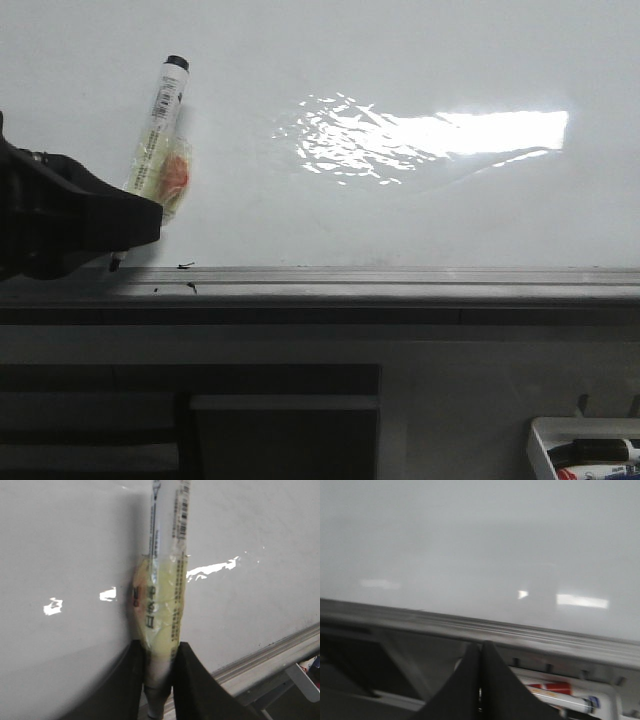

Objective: Write number 4 on whiteboard

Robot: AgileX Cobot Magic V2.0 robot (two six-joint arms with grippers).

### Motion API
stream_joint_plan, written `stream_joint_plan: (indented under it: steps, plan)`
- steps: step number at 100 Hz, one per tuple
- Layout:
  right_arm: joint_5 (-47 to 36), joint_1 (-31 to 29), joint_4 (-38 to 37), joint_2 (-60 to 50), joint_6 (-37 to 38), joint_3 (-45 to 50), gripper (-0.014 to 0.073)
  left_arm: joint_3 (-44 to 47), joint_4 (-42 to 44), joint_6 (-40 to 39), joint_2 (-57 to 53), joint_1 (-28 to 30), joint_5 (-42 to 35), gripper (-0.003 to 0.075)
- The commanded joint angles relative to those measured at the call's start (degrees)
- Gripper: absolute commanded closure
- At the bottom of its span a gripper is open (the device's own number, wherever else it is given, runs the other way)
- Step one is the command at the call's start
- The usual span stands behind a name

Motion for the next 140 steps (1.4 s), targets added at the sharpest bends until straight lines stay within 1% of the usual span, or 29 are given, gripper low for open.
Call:
stream_joint_plan:
  steps: [1,2,7,11,16,17,18,31,39,44,46,49,54,56,61,68,73,92,100,107,112,117,119,124,130,140]
  plan:
    - [-3.5,8.2,0.2,1.1,-0.6,-3.6,0.0655,-1.2,4.3,-0.6,-0.7,-0.3,-2.0,0.0741]
    - [-3.5,8.9,0.2,1.1,-0.6,-3.9,0.0655,-1.2,4.3,-0.6,-0.7,-0.4,-2.0,0.0741]
    - [-3.4,14.1,0.2,1.7,-0.6,-5.3,0.0655,-1.2,9.8,-0.6,-1.1,-0.5,-2.3,0.0741]
    - [-2.8,17.0,0.2,2.5,-0.6,-6.6,0.0655,-1.2,13.0,-0.6,-1.7,-0.9,-2.3,0.0741]
    - [-2.0,20.7,0.2,3.9,-0.6,-8.3,0.0655,-1.2,18.1,-0.6,-2.5,-1.7,-2.3,0.0741]
    - [-1.8,22.2,0.2,4.4,-0.6,-8.8,0.0655,-1.2,20.3,-0.6,-2.7,-1.9,-2.3,0.0741]
    - [-1.7,22.2,0.2,4.6,-0.6,-9.1,0.0655,-1.2,20.3,-0.6,-2.9,-2.0,-2.3,0.0741]
    - [-1.3,30.3,0.2,10.5,-0.6,-13.6,0.0655,-1.2,33.3,-0.6,-5.4,-3.4,-2.3,0.0741]
    - [-1.3,33.8,0.2,15.1,-0.6,-16.9,0.0644,-1.2,38.8,-0.6,-6.9,-3.8,-2.3,0.0741]
    - [-1.3,35.7,0.2,18.0,-0.6,-19.0,0.0601,-1.2,41.9,-0.6,-7.9,-3.8,-2.3,0.0741]
    - [-1.3,36.6,0.2,19.3,-0.6,-19.9,0.0563,-1.2,43.5,-0.6,-8.5,-3.8,-2.3,0.0741]
    - [-1.3,37.4,0.4,20.9,-0.6,-21.2,0.0529,-1.2,44.7,-0.5,-9.0,-3.8,-2.3,0.0741]
    - [-1.6,38.8,0.5,23.6,-0.6,-23.2,0.0421,-1.2,47.6,-0.5,-10.3,-3.8,-2.3,0.0741]
    - [-1.8,39.2,0.5,24.7,-0.6,-24.0,0.0393,-1.2,48.3,-0.5,-10.6,-3.8,-2.3,0.0741]
    - [-2.7,40.4,0.5,27.1,-0.6,-25.6,0.0288,-1.2,49.6,-0.5,-11.6,-3.8,-2.3,0.0741]
    - [-3.9,41.8,-1.2,30.2,-0.6,-27.4,0.0202,-1.2,50.1,-0.2,-12.6,-3.7,-1.9,0.0741]
    - [-4.8,42.3,-1.6,32.3,-0.6,-28.4,0.0186,-1.2,50.2,0.0,-13.2,-3.7,-1.2,0.0741]
    - [-7.4,43.1,-1.6,38.3,-0.6,-31.6,0.0186,-1.2,51.7,0.0,-13.5,-3.7,-1.0,0.0741]
    - [-7.3,43.1,-1.6,39.4,-0.6,-32.4,0.0193,-1.2,51.7,0.0,-13.5,-3.7,-1.0,0.0741]
    - [-7.3,43.1,-1.6,39.5,-0.6,-32.7,0.0242,-1.2,51.7,0.0,-13.5,-3.7,-1.0,0.0741]
    - [-7.1,43.1,-1.6,39.5,-0.6,-32.7,0.0311,-1.2,51.7,0.0,-13.5,-3.7,-1.0,0.0741]
    - [-6.2,43.1,-1.6,39.5,-0.6,-32.7,0.0414,-1.2,51.7,0.0,-13.5,-3.7,-1.0,0.0741]
    - [-5.6,43.1,-1.6,39.5,-0.6,-32.7,0.0442,-1.2,51.7,0.0,-13.5,-3.7,-1.0,0.0741]
    - [-4.0,43.1,-1.6,39.5,-0.6,-32.7,0.0552,-1.2,51.7,0.0,-13.5,-3.7,-1.0,0.0741]
    - [-2.3,43.1,-1.6,39.5,-0.6,-32.7,0.0655,-1.2,51.7,0.0,-13.5,-3.7,-1.0,0.0741]
    - [-2.1,43.1,-1.6,39.4,-0.6,-32.8,0.0657,-1.2,51.7,0.0,-13.5,-3.7,-1.0,0.0739]
